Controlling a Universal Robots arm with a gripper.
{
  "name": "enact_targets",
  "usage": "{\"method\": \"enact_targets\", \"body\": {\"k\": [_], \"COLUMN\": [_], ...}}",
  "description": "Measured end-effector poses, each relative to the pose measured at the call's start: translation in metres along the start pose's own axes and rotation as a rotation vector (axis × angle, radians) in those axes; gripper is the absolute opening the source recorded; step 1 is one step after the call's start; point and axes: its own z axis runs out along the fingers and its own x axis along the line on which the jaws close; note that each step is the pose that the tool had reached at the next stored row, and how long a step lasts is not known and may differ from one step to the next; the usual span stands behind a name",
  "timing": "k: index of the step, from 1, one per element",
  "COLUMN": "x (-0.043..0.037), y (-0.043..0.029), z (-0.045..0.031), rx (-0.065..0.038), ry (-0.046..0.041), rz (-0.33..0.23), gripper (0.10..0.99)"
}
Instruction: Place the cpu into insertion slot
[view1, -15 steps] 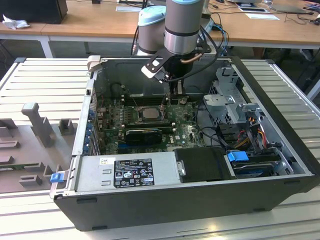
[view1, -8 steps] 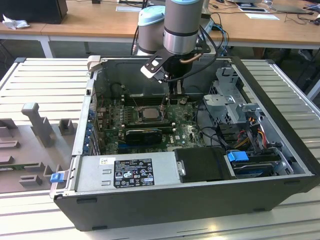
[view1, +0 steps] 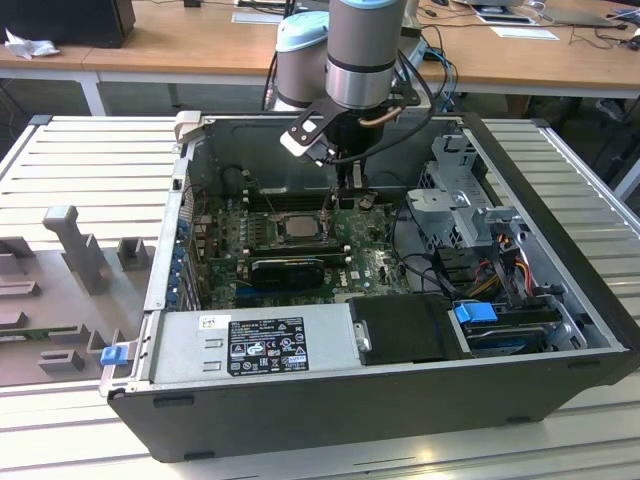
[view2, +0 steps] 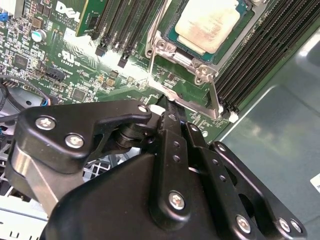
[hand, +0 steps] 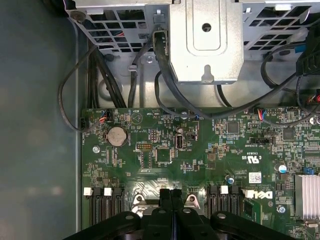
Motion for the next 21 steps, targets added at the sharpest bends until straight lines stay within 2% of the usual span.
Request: {"method": "enact_targets", "body": {"k": [21], "x": [0.0], "y": [-0.005], "z": [-0.0002], "rx": [0.0], "ry": [0.0], "rz": [0.0], "gripper": [0.106]}}
